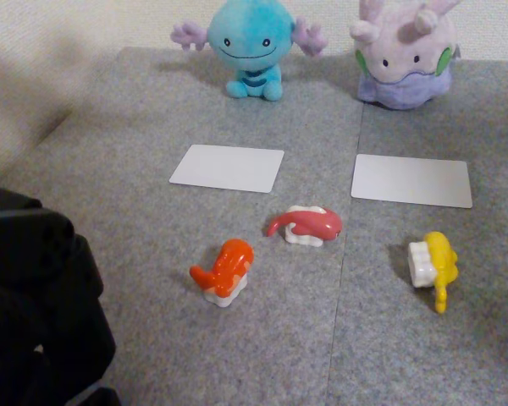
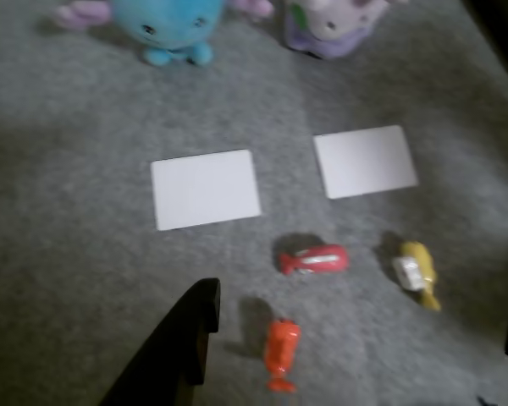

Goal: Wooper wants to eat egg sudhi, and Goomy wants to eat shrimp sushi

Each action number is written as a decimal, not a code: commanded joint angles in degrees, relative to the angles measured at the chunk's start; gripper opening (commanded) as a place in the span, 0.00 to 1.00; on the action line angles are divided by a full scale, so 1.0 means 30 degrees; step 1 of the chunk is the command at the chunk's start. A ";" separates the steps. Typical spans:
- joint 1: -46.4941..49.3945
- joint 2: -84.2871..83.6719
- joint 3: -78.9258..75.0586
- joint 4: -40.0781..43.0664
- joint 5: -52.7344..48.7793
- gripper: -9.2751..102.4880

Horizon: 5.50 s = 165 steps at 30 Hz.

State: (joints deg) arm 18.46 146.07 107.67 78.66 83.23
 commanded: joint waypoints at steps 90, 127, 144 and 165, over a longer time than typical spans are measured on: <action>1.1250 -3.1201 -1.6934 0.3340 -1.7578 0.32; 1.1279 -3.0820 -1.6934 0.2490 -1.7578 0.23; 0.9727 -3.0820 -1.6934 0.2051 -2.0801 0.33; 1.1279 -2.9443 -1.6934 0.4395 -1.8105 0.43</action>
State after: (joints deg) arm 51.68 52.73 58.89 90.35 23.99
